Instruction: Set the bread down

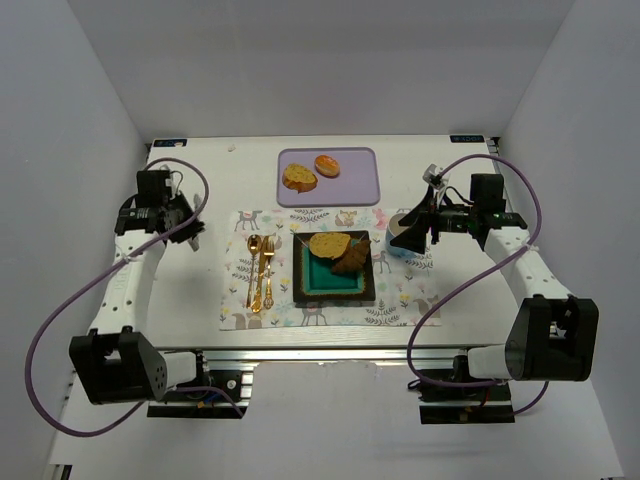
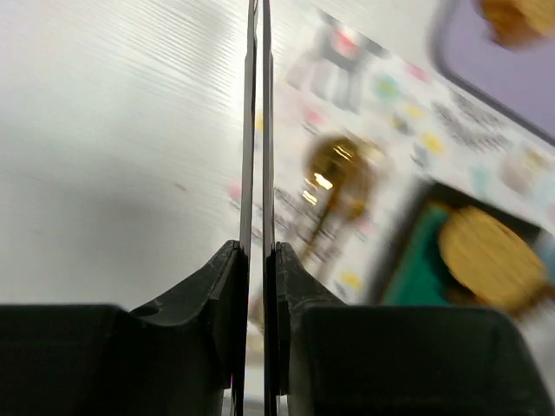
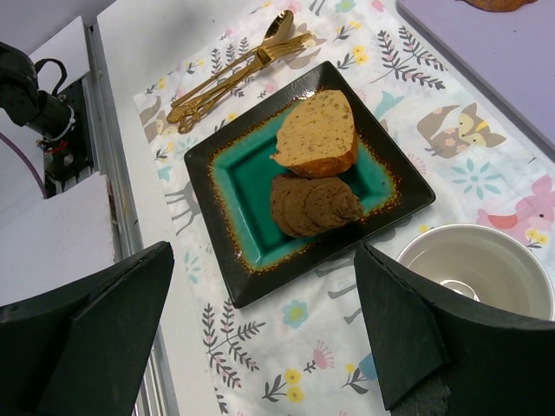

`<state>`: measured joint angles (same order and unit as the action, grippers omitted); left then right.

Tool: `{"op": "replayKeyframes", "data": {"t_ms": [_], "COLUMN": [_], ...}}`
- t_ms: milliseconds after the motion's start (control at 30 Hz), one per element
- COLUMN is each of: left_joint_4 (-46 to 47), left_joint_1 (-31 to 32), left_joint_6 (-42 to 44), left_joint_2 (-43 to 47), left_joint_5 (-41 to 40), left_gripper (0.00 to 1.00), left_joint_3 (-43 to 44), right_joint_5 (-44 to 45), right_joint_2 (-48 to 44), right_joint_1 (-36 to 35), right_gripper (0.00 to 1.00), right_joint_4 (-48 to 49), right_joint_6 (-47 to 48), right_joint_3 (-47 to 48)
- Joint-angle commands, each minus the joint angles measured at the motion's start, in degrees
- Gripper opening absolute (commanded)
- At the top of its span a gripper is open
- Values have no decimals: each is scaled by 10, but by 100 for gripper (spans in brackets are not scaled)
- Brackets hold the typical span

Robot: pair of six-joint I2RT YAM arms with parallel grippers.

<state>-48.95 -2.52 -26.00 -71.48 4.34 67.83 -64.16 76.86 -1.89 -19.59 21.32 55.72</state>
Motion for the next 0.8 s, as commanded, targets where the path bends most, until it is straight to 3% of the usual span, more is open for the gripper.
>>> {"op": "replayKeyframes", "data": {"t_ms": [0,167,300,400,433,467,500,667,767], "left_joint_4": [97,249,329,334,326,326,303,224,228], "left_joint_1": [-27,-58,-100,-111,-113,-113,-114,-130,-135], "left_joint_6": [64,132,160,159,157,152,142,154,159], "left_joint_2": [-23,-82,-113,-145,-163,-173,-184,-261,-235], "left_joint_5": [-114,-121,-58,-44,-29,-35,-35,0,6], "left_gripper": [7,9,16,33,46,46,54,58,63], "left_joint_3": [-65,-136,-194,-199,-197,-191,-183,-133,-143], "right_joint_5": [0,8,18,19,20,21,25,26,25], "right_joint_2": [9,10,10,10,10,10,9,9,12], "right_joint_1": [1,2,2,2,2,1,2,2,2], "right_gripper": [89,89,89,89,89,89,89,89,89], "right_joint_4": [-2,-35,-41,-47,-48,-51,-57,-63,-66], "right_joint_6": [8,46,52,48,50,50,53,58,56], "right_joint_3": [25,43,51,54,55,56,58,62,65]}}
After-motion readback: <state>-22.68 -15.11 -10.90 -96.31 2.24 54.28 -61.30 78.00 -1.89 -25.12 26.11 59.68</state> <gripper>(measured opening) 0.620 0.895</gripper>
